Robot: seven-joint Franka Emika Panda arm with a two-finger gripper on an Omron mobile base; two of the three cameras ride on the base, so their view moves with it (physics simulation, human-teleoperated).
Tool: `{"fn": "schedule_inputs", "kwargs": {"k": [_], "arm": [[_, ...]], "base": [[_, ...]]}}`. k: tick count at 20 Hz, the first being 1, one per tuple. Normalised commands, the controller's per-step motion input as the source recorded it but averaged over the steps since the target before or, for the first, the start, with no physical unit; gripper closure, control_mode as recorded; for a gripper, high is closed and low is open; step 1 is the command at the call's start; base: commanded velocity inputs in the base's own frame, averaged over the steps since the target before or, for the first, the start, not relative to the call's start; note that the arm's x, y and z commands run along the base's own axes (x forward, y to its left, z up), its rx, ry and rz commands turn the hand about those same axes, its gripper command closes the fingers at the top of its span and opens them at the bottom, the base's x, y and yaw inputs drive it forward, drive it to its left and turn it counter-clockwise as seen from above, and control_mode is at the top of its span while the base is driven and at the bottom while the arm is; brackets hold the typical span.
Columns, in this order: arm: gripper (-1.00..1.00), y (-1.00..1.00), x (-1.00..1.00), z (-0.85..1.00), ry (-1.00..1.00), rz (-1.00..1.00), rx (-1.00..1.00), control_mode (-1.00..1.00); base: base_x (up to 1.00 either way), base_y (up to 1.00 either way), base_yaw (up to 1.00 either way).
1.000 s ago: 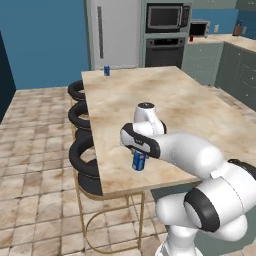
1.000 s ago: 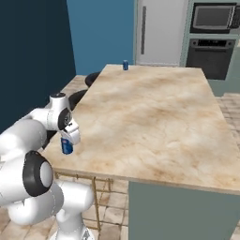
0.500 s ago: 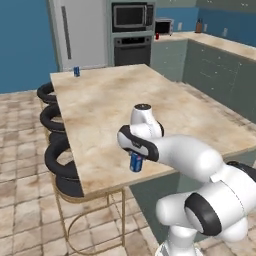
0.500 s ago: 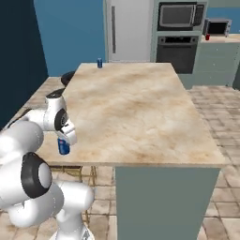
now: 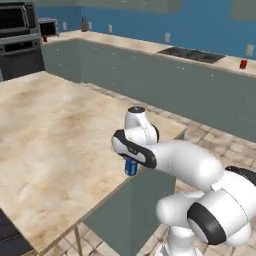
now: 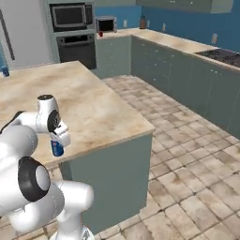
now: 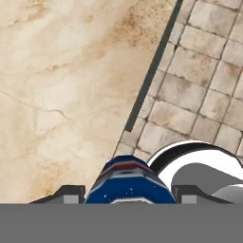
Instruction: Four empty soda cans are scattered around the kitchen. Gather all the cans and cluster them next to the stove for recycling.
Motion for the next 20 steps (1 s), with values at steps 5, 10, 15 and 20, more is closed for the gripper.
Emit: {"fn": "schedule_inputs", "kwargs": {"k": [5,10,15,20], "arm": [[1.00,0.00,0.00,0.00,0.00,0.00,0.00,1.00],[1.00,0.00,0.00,0.00,0.00,0.00,0.00,1.00],[1.00,0.00,0.00,0.00,0.00,0.00,0.00,1.00],[1.00,0.00,0.00,0.00,0.00,0.00,0.00,1.00]], "base": [[0.00,-0.17,-0.75],[0.07,-0.20,-0.63],[0.20,-0.20,-0.50],[0.53,-0.19,-0.10]]}}
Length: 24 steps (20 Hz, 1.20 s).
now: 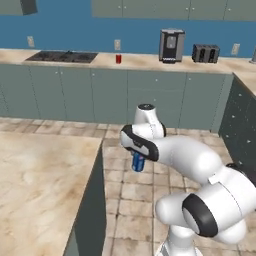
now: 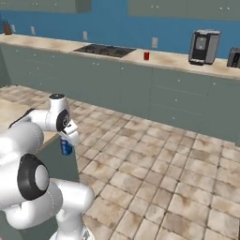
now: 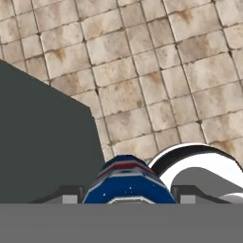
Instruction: Four empty soda cans are scattered around the kitchen. Gather all the cans and cluster them next to the stove for recycling.
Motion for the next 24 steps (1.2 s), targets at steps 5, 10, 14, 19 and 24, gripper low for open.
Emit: {"fn": "schedule_inputs", "kwargs": {"k": [5,10,14,19,24], "arm": [[1.00,0.00,0.00,0.00,0.00,0.00,0.00,1.00],[1.00,0.00,0.00,0.00,0.00,0.00,0.00,1.00],[1.00,0.00,0.00,0.00,0.00,0.00,0.00,1.00],[1.00,0.00,0.00,0.00,0.00,0.00,0.00,1.00],[1.00,0.00,0.00,0.00,0.00,0.00,0.00,1.00]], "base": [[0.63,-0.22,0.00],[0.65,-0.24,0.00],[0.67,-0.24,0.00],[0.69,-0.24,0.00],[0.68,-0.21,0.00]]}}
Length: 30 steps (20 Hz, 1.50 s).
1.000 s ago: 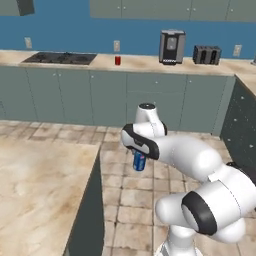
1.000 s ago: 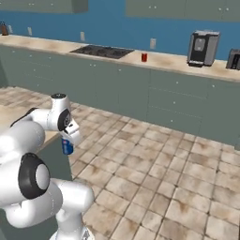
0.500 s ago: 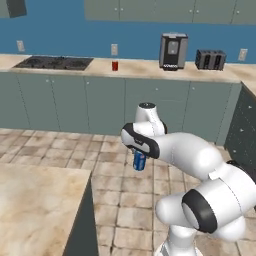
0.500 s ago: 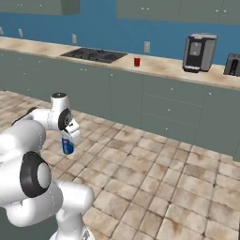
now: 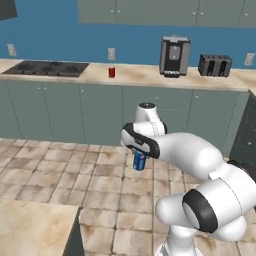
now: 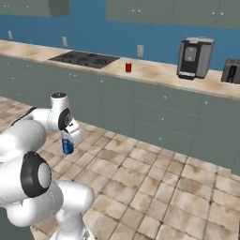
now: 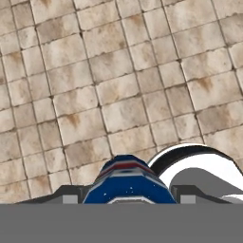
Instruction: Four empty soda cans are scattered around the kitchen. Gather all the cans and cluster them next to the stove for recycling.
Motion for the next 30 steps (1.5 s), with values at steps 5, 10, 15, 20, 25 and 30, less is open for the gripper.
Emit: {"fn": "schedule_inputs", "kwargs": {"k": [5,10,15,20,25,30], "arm": [[1.00,0.00,0.00,0.00,0.00,0.00,0.00,1.00],[1.00,0.00,0.00,0.00,0.00,0.00,0.00,1.00],[1.00,0.00,0.00,0.00,0.00,0.00,0.00,1.00],[1.00,0.00,0.00,0.00,0.00,0.00,0.00,1.00],[1.00,0.00,0.00,0.00,0.00,0.00,0.00,1.00],[1.00,0.00,0.00,0.00,0.00,0.00,0.00,1.00]], "base": [[0.73,-0.21,0.00],[0.75,-0.22,0.01],[0.75,-0.20,0.09],[0.74,-0.22,0.12],[0.73,-0.19,0.16],[0.71,-0.12,0.25]]}}
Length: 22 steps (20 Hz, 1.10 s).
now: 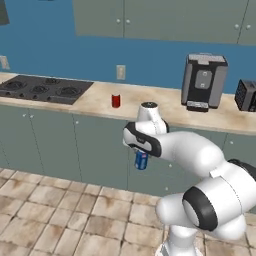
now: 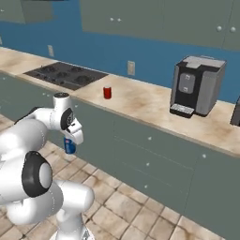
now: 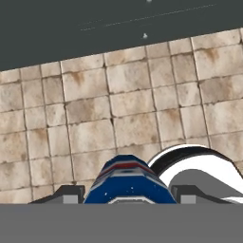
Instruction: Four empty soda cans are scattered around the kitchen. Gather all the cans and cluster them next to the stove for recycling.
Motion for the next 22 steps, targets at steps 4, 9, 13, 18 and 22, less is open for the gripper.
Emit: {"fn": "schedule_inputs", "kwargs": {"k": [4,9,13,18,22], "arm": [[1.00,0.00,0.00,0.00,0.00,0.00,0.00,1.00],[1.00,0.00,0.00,0.00,0.00,0.00,0.00,1.00],[1.00,0.00,0.00,0.00,0.00,0.00,0.00,1.00],[1.00,0.00,0.00,0.00,0.00,0.00,0.00,1.00],[1.00,0.00,0.00,0.00,0.00,0.00,0.00,1.00]], "base": [[0.71,0.09,0.14],[0.69,0.29,-0.01],[0.64,0.37,-0.16],[0.62,0.40,-0.13],[0.57,0.46,-0.07]]}}
